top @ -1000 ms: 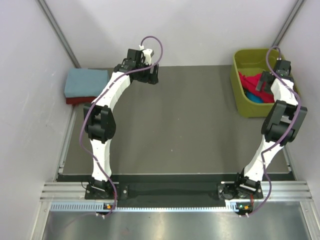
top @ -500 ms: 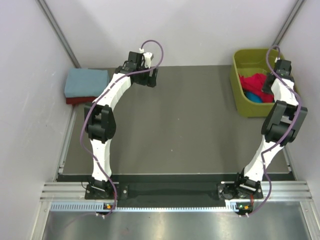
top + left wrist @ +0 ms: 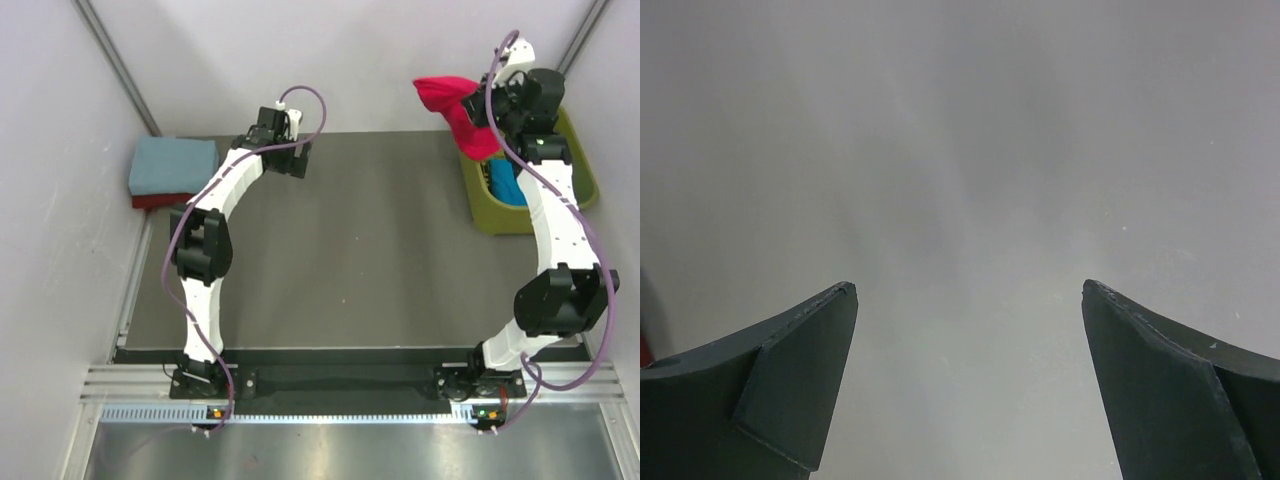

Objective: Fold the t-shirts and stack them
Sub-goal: Move the tshirt to the center of the board

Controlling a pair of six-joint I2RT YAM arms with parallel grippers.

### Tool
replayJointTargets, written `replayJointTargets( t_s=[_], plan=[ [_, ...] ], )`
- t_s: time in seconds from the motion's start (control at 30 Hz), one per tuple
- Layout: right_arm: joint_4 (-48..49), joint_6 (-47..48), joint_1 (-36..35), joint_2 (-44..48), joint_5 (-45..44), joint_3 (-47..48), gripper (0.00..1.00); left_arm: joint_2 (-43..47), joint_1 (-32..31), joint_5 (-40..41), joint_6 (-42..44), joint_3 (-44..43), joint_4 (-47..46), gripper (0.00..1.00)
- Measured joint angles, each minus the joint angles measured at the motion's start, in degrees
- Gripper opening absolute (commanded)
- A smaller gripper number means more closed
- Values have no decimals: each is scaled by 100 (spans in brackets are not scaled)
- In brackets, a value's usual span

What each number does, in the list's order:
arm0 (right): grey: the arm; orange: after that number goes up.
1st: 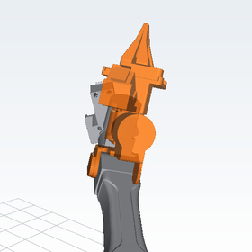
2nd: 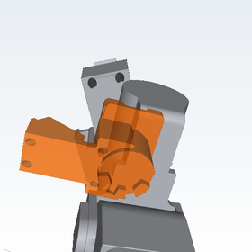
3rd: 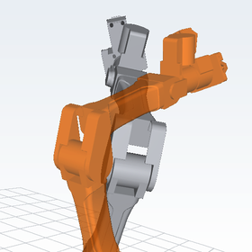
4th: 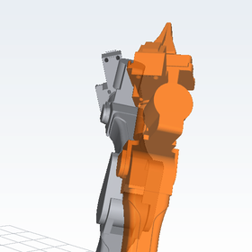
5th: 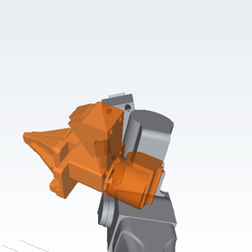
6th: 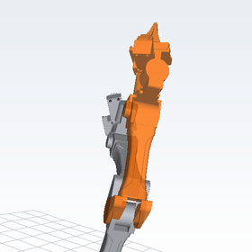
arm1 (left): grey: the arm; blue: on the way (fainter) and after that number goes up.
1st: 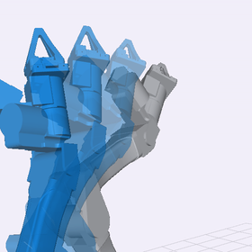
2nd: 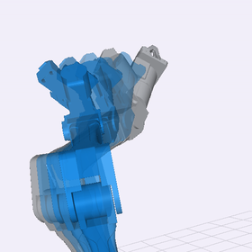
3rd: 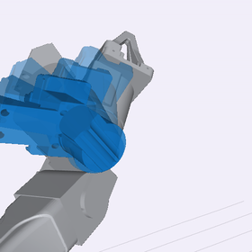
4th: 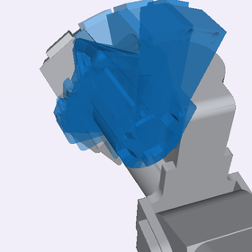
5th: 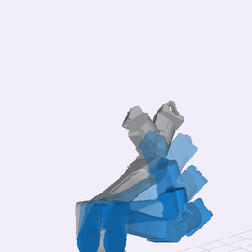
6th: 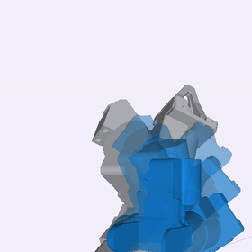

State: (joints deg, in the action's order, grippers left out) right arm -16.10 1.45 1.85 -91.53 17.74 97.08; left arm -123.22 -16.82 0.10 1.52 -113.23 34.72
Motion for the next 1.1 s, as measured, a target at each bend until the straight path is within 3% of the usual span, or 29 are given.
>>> replayJointTargets(
  t_s=[0.33, 0.37, 0.4, 0.47, 0.57, 0.7, 0.83, 1.1],
  plan=[
    [-109, -15, -1130, -225, 791, 826, 0, 72, 153, 387, -39, -157, -37, 99],
    [-157, -24, -1231, -225, 894, 826, 6, 107, 177, 413, -44, -190, -33, 99],
    [-216, -70, -1329, -229, 1003, 824, 20, 157, 216, 428, -52, -221, -42, 99],
    [-247, -208, -1453, -227, 1220, 686, 56, 267, 306, 404, -83, -275, -39, 99],
    [-212, -343, -1563, -216, 1408, 166, 68, 472, 586, 306, -343, -350, -46, 99],
    [-439, -396, -1563, -232, 1268, -686, 70, 728, 1091, -146, -745, -334, -46, 97],
    [-710, -227, -1558, -326, 1078, -717, 70, 1038, 1460, -813, -1117, 107, -17, 90],
    [-981, 577, -1867, -651, 1069, -470, 64, 1261, 1386, -1873, -1668, 1368, 192, 99]
  ],
)
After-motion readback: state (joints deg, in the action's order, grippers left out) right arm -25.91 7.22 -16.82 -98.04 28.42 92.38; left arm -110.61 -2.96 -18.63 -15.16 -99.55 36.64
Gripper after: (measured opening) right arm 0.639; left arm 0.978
